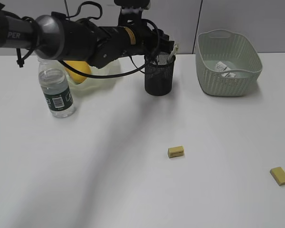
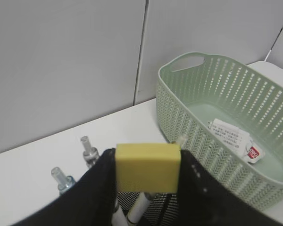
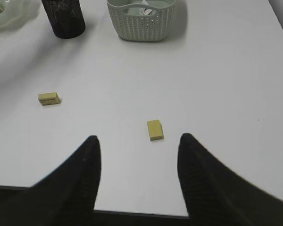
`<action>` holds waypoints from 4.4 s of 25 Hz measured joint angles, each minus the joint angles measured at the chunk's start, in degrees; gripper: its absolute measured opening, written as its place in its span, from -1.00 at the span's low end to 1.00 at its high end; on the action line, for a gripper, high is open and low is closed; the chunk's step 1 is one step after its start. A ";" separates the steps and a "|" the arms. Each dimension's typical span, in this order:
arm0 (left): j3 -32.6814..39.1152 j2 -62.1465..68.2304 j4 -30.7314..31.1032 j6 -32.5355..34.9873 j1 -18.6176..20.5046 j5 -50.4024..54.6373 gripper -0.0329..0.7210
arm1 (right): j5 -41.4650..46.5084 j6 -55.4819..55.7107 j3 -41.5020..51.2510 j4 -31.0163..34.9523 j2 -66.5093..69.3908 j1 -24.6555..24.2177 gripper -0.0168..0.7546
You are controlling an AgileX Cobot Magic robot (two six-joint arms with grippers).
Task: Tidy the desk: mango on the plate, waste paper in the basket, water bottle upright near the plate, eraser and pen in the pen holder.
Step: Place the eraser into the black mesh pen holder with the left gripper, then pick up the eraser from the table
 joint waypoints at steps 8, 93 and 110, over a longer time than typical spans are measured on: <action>-0.17 0.79 1.67 0.00 0.35 -0.85 -0.12 | 0.00 0.00 0.00 0.00 0.00 0.00 0.14; 46.26 -89.84 -18.50 20.11 28.85 80.27 0.24 | -0.10 0.00 0.00 0.00 0.00 0.00 0.14; 63.34 -126.76 -18.86 20.77 29.20 72.76 0.24 | -0.10 0.05 0.00 0.00 0.00 0.00 0.14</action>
